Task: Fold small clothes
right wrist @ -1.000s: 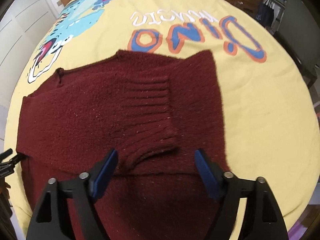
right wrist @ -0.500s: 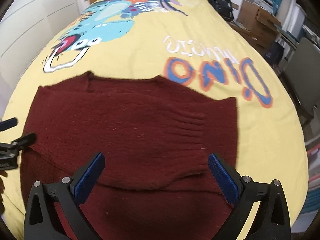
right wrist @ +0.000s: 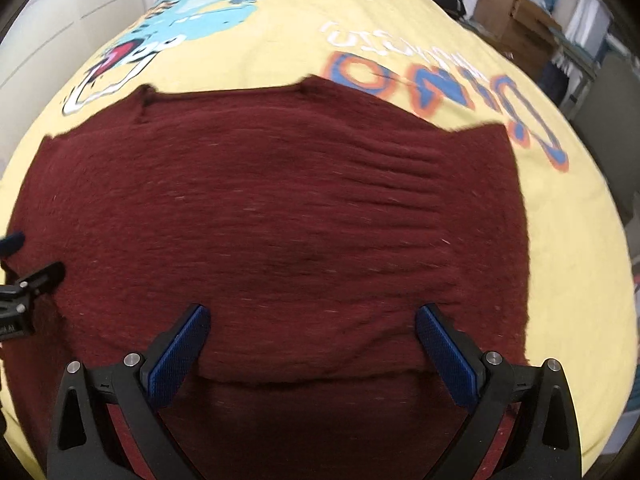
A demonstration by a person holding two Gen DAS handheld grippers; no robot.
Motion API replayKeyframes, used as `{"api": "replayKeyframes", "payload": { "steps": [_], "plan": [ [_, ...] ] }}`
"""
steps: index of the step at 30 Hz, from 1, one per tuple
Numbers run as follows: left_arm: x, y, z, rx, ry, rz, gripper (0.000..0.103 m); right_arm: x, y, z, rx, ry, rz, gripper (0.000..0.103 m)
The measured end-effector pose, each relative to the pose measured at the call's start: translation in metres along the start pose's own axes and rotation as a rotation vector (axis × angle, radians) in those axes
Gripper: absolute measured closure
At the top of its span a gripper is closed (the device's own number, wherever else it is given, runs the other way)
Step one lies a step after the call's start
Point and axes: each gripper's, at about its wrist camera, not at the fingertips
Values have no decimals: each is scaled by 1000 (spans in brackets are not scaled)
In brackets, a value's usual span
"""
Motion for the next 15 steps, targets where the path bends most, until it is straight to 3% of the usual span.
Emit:
{"api": "replayKeyframes", "payload": {
  "steps": [6,15],
  "plan": [
    [3,11,39,-96,15,-9,1,-3,6,-38,62,16,7,0],
    [3,14,40,-86,26,-30,1,-2,13,-43,90,-24,3,0]
  ]
}}
Point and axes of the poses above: each gripper's, at about its wrist camera, not at the fingertips, and x roughly the way its jaws point, z to its left, y to its underside, and after that the axes turned 4 degrees about -z, right-handed
